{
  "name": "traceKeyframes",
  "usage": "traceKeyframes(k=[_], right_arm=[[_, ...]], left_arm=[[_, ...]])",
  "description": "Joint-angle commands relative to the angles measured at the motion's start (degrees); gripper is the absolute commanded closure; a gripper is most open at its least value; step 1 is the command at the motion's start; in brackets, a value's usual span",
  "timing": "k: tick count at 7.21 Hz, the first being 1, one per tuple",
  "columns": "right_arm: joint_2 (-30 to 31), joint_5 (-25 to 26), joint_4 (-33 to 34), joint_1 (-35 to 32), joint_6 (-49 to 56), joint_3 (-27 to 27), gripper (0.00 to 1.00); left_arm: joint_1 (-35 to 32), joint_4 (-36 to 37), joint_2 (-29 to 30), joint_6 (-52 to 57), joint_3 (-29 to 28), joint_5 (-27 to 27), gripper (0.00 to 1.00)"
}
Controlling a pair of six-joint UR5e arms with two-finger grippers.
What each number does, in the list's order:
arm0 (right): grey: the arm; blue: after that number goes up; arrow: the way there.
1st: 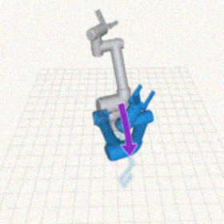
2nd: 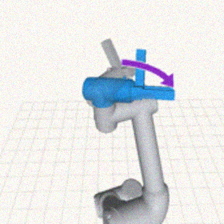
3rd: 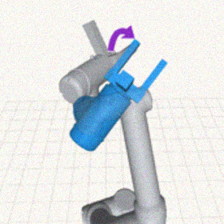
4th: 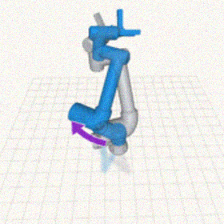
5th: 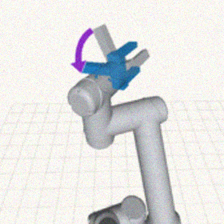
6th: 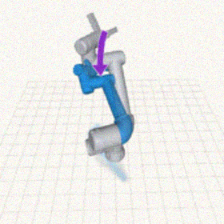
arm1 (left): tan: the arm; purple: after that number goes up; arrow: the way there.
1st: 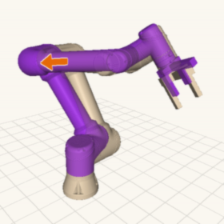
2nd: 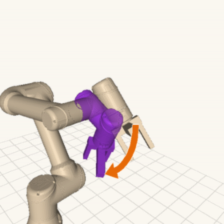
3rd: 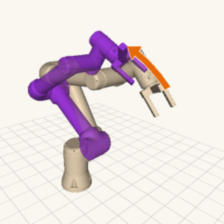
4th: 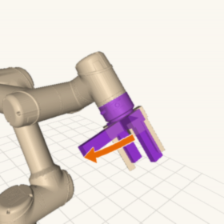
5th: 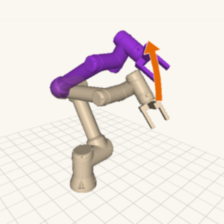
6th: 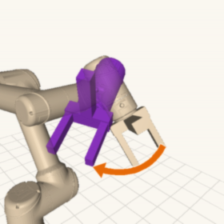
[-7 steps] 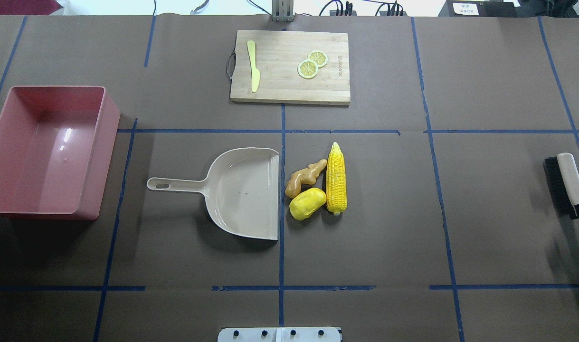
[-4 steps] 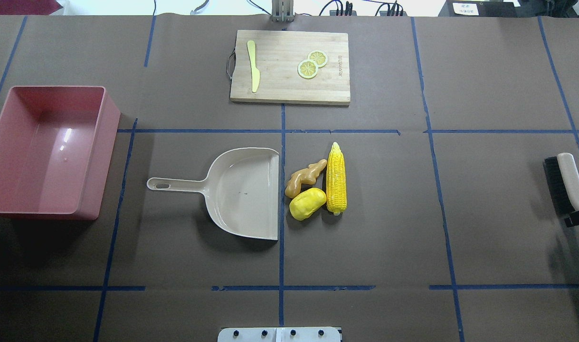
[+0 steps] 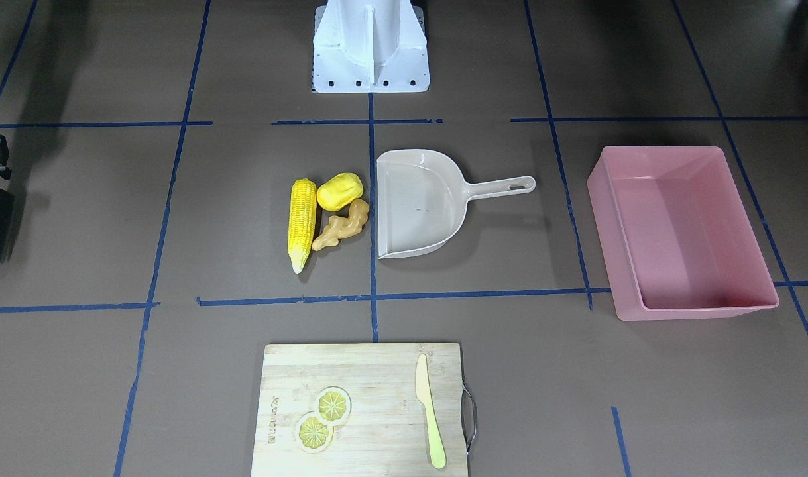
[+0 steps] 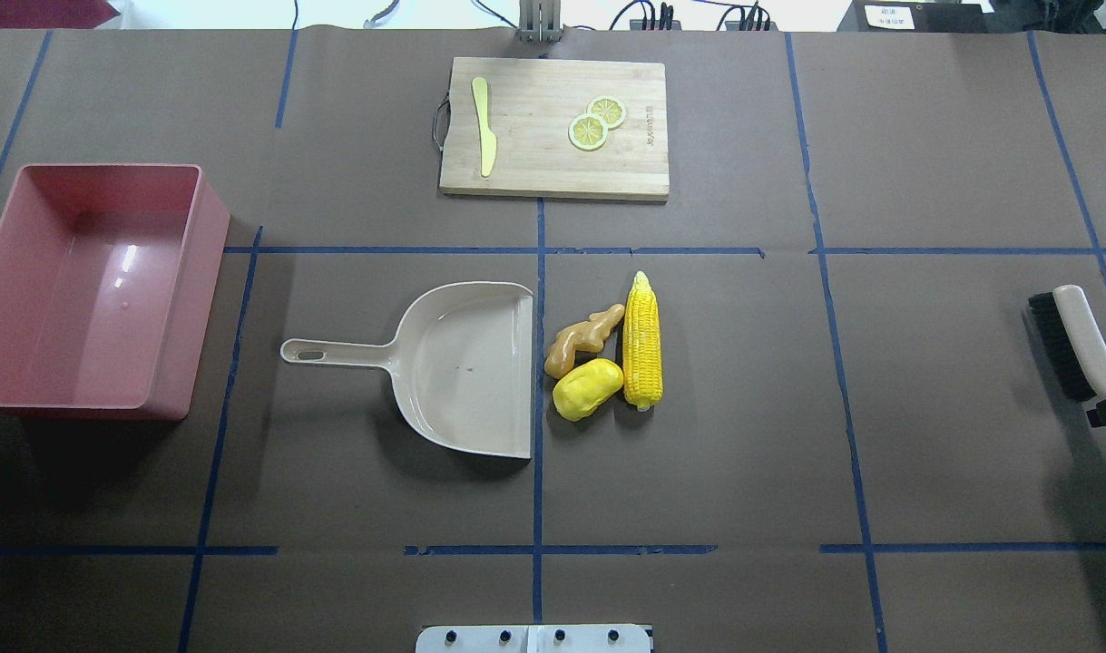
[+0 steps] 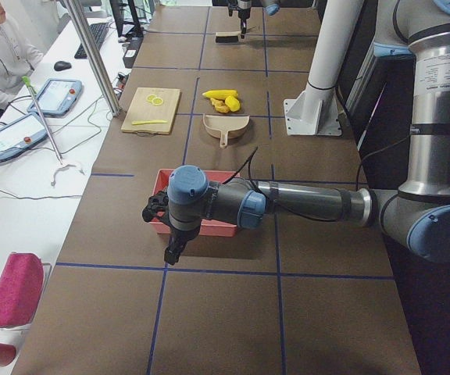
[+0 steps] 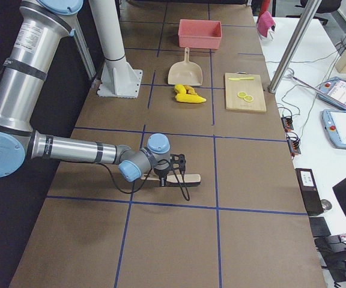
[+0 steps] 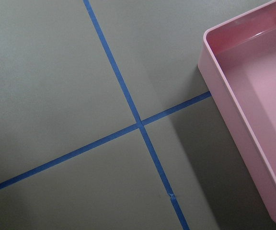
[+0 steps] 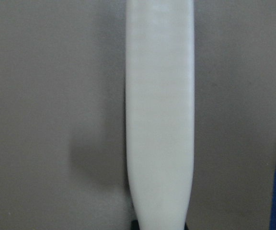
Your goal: Sweep and dump trash into bin
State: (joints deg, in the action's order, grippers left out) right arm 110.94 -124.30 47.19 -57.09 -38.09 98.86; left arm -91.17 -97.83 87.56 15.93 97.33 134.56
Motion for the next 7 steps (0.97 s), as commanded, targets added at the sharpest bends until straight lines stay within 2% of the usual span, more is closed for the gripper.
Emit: traceKeyframes(k=[1, 2, 3, 4, 5, 7], right_arm=[[-1.42, -0.24, 2.62, 0.05, -0.66, 2.81, 1.0], [-3.26, -0.24, 10.74, 0.05, -0.67, 7.27, 1.0], [-6.15, 0.37, 19.87, 0.05, -0.67, 11.4, 1.0], [-9.05, 0.46, 25.53, 0.31, -0.67, 13.36, 1.0], [-11.95, 0.37, 27.24, 1.71, -1.98, 13.38, 1.0], [-14.52, 0.2, 27.43, 3.39, -3.74, 13.37, 1.0]], left_arm=[[0.38, -0.08, 1.81, -0.64, 0.67, 0.0, 0.0], [0.56, -0.08, 3.56, -0.47, 0.76, 1.22, 0.0], [1.08, -3.04, 4.36, -0.12, 0.76, 4.88, 0.0], [4.13, -12.29, 4.46, -0.55, 0.76, 6.4, 0.0], [8.95, -20.21, 4.63, -1.86, 0.76, 6.42, 0.0], [17.84, -26.33, 9.34, -9.93, 0.58, 6.16, 0.0]])
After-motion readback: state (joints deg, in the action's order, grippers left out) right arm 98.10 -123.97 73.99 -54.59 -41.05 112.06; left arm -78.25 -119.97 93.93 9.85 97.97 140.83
